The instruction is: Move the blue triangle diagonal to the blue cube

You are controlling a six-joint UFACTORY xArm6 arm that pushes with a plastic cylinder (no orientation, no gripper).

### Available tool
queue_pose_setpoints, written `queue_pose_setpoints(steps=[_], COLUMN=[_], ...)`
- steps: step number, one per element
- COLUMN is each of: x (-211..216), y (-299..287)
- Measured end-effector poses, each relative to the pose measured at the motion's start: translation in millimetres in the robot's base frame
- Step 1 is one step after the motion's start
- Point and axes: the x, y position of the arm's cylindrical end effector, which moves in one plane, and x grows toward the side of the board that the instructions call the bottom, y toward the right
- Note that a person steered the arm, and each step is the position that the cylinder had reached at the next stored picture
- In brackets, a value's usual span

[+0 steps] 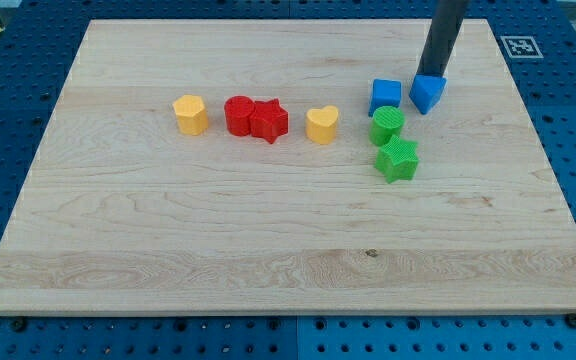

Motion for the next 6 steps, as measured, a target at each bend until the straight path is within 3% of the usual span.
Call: queue_pose_setpoints(steps=[3, 4, 5, 6], x=[60, 56, 17, -2], y=[4, 20, 28, 0])
